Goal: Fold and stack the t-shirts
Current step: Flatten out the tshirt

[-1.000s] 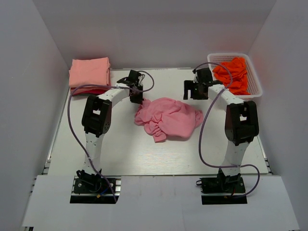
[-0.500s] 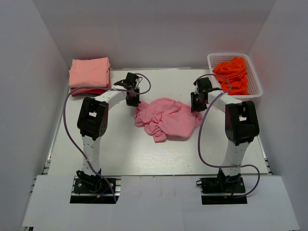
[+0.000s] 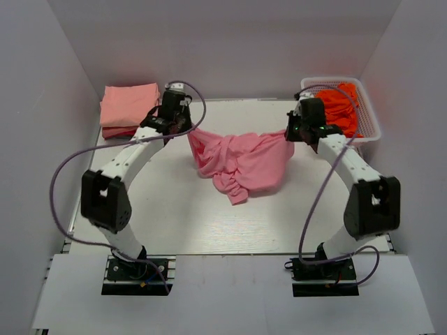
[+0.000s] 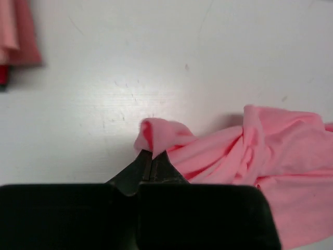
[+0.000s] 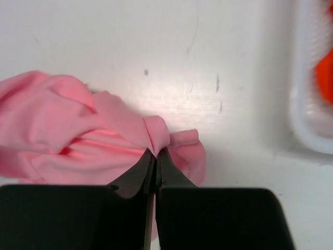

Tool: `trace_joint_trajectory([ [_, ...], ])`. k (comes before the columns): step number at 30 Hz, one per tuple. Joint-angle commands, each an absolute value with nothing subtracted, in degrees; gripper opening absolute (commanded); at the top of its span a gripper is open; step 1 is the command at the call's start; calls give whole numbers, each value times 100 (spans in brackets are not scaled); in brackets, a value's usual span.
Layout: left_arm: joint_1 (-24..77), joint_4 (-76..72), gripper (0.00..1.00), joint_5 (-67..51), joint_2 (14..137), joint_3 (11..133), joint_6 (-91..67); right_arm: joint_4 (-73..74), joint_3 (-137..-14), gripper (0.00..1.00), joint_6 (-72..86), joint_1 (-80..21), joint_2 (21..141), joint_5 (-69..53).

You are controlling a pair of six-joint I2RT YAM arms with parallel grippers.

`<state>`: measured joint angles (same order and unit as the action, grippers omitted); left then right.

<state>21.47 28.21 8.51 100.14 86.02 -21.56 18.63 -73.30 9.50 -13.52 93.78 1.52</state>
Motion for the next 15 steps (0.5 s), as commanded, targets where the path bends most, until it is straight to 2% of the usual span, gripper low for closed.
trace_joint_trajectory([
  [1, 2127, 2251, 0, 1827, 8756, 8482, -2320, 1424, -7471, 0, 1081, -1292, 8484, 798],
  [5, 2048, 2197, 0, 2862, 7982, 8420, -2391, 1293, -7497, 0, 1046, -1301, 7553, 1317],
  [15, 2048, 2259, 0, 4341, 6892, 8797, -2259, 966, -7786, 0, 503, -1292, 6224, 1986],
])
